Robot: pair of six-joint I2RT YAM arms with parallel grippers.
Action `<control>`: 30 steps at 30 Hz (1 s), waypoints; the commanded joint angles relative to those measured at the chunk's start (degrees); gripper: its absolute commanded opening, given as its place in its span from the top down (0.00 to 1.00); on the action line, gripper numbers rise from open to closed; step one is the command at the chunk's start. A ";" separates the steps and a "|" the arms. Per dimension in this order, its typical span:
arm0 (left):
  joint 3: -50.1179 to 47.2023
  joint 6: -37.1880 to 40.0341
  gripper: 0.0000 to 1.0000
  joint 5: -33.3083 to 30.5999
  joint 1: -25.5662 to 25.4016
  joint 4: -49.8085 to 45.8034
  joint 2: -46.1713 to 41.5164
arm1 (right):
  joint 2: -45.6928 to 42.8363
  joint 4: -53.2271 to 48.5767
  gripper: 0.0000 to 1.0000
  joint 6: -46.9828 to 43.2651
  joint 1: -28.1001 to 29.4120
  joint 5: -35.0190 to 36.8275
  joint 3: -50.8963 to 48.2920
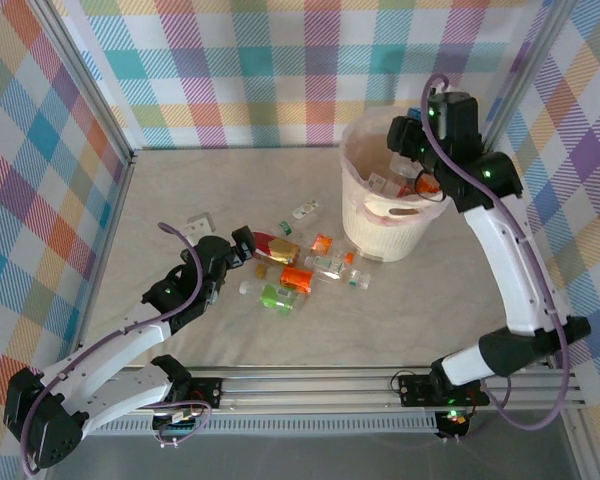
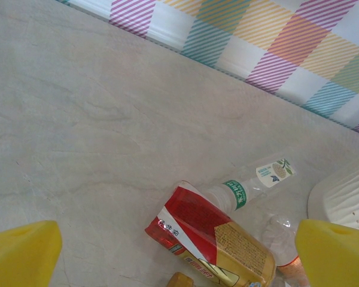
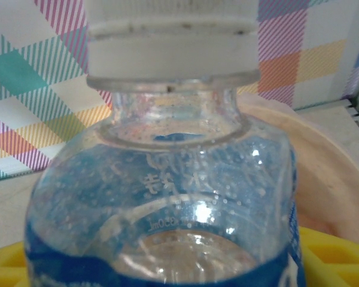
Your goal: Put the plastic bottles in the bin
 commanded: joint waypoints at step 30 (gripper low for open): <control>3.14 -4.43 0.00 -5.12 0.67 -7.67 -0.60 | 23.98 -8.91 0.16 -3.55 -7.83 -19.60 6.33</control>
